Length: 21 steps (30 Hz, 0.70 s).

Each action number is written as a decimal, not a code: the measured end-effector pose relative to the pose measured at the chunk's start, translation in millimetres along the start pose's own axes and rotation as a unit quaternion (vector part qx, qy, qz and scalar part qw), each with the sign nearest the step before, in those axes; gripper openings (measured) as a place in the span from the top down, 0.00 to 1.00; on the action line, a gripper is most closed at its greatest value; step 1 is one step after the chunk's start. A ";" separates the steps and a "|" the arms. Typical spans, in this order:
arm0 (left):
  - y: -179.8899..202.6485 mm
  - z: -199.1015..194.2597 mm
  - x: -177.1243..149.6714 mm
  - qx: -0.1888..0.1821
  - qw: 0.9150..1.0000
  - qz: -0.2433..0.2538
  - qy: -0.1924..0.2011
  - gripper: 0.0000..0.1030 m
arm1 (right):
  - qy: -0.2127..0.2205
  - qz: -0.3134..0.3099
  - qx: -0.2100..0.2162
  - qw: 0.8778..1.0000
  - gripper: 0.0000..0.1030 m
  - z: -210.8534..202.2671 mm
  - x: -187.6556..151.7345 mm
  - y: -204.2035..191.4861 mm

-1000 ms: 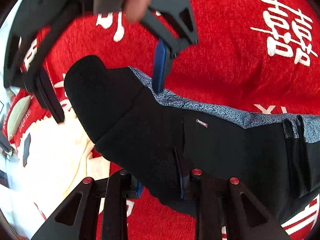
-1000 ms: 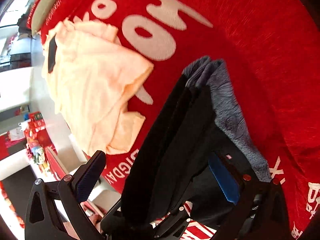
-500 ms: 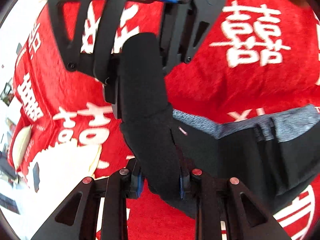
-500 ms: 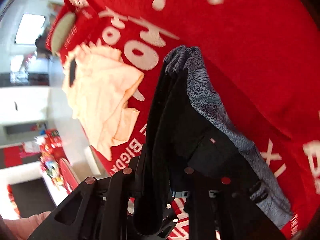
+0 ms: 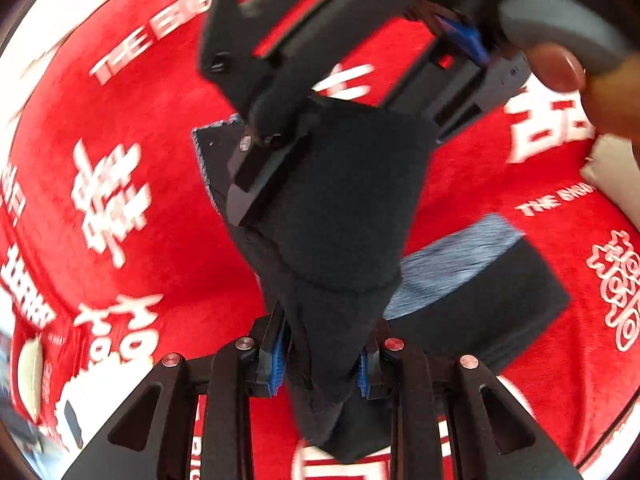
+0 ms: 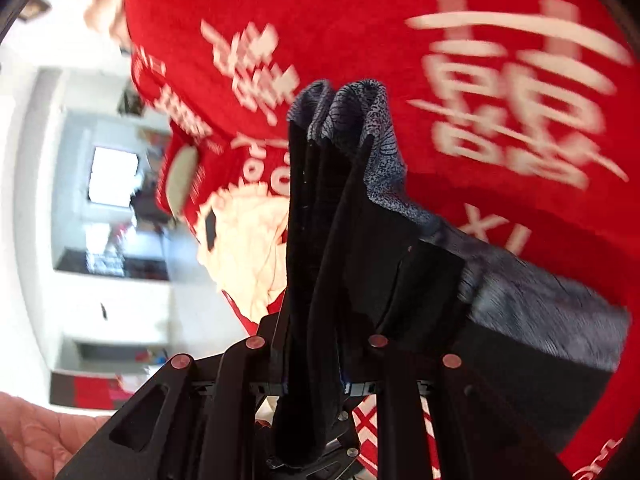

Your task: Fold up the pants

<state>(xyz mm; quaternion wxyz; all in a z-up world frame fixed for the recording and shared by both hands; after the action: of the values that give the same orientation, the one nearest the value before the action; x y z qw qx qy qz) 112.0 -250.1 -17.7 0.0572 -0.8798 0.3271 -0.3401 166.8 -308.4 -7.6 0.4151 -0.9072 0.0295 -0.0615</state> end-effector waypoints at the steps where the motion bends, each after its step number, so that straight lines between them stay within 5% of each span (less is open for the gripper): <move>1: 13.6 -2.2 3.2 -0.006 1.000 0.012 0.002 0.74 | 0.011 0.008 0.005 1.000 0.81 -12.4 -6.2 6.1; 9: 116.7 2.3 3.8 -0.042 0.994 0.105 -0.011 0.74 | 0.085 0.089 0.019 0.992 0.81 -79.0 -67.7 98.7; 15: 171.0 37.6 -21.9 -0.038 0.985 0.158 -0.055 0.74 | 0.088 0.118 -0.021 0.989 0.81 -75.0 -96.1 164.0; 21: 192.8 53.6 -35.2 -0.016 0.980 0.186 -0.061 0.74 | 0.098 0.144 -0.018 0.985 0.81 -66.3 -113.5 208.8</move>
<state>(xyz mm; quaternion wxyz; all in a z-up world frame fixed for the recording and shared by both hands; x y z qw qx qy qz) 23.1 -385.3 -140.7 0.1252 -0.8232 0.4867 -0.2643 44.8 -482.8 -132.5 0.3979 -0.8906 0.2013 -0.0891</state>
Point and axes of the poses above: each gripper's, at about its wrist camera, not at the fingertips, and z roughly the way its jaws point, y to its right, x to its top, the point moved 7 cm from there along z, roughly the way its jaws point, and after that the axes turned 5 degrees about x, right-handed, at the moved point
